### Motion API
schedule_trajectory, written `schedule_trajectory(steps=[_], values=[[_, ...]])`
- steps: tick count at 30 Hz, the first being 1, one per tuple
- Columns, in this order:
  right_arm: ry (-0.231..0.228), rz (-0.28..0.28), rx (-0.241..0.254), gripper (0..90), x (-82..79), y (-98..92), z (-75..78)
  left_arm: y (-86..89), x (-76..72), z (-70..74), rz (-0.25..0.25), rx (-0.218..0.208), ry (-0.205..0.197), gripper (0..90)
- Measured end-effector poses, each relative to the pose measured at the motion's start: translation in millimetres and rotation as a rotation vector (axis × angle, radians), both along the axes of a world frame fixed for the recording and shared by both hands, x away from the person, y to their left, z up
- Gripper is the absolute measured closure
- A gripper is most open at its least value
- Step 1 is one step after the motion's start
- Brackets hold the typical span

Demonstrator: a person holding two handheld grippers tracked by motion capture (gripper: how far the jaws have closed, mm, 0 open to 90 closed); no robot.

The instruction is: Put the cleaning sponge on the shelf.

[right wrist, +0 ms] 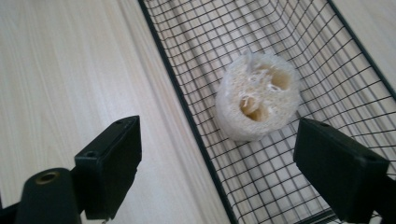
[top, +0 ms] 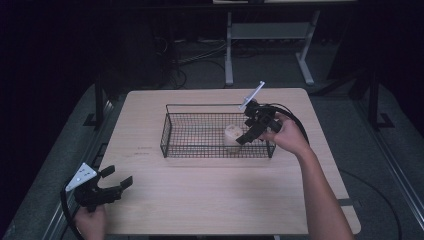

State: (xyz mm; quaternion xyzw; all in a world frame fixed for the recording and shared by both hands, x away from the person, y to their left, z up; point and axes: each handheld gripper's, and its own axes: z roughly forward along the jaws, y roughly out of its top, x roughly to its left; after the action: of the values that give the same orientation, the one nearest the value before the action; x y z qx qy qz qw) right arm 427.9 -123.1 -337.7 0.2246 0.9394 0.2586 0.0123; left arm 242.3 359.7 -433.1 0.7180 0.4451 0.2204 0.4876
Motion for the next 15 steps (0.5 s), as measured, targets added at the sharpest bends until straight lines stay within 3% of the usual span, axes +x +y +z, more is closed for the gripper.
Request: schedule_trajectory(steps=[15], values=[[-0.008, 0.017, -0.008, 14.0, -20.6, -7.0, 2.0, -1.6, 0.0, 0.1, -0.003, 0.003, 0.001, 13.8]])
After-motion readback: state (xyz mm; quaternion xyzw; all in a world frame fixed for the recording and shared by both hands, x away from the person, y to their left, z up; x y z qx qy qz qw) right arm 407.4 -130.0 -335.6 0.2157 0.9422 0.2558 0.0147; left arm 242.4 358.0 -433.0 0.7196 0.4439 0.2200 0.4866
